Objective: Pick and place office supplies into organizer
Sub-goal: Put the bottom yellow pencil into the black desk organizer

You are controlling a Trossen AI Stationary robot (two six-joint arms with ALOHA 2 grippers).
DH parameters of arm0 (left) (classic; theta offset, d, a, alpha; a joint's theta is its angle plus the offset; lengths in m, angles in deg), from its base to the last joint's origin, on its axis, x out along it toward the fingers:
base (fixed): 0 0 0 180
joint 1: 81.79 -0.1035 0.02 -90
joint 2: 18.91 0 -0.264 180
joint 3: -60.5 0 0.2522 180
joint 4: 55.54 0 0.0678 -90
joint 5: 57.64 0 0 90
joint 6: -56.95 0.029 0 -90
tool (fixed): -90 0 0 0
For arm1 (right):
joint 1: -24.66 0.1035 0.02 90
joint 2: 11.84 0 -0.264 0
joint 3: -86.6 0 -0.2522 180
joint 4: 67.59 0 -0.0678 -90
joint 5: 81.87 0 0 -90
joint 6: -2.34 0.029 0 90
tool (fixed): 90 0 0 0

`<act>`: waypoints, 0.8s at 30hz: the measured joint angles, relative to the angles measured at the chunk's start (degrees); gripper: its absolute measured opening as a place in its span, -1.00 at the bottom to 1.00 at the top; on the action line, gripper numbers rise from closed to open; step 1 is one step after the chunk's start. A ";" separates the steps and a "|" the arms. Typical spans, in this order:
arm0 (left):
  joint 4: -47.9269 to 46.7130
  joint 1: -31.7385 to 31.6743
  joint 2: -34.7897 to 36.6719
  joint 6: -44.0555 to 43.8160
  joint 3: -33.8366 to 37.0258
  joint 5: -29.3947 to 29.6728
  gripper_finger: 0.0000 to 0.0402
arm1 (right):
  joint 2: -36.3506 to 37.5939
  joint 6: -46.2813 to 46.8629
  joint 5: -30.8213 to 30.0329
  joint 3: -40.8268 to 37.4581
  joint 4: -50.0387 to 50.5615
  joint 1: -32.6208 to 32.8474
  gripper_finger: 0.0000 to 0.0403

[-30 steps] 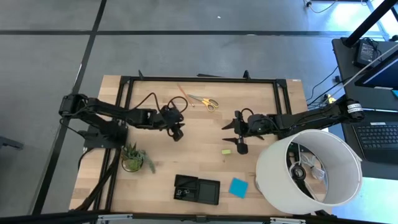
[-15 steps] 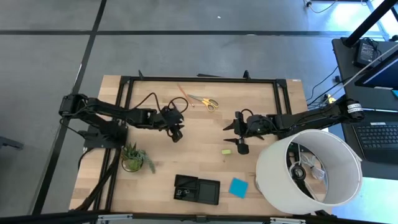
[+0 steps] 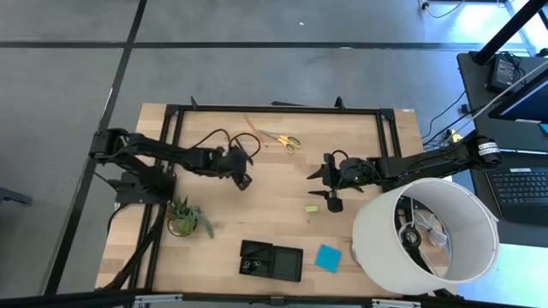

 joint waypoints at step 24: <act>-5.22 -4.22 -9.41 -4.00 -14.28 -7.52 -0.48 | 0.00 0.13 -0.02 -0.04 1.08 0.00 0.15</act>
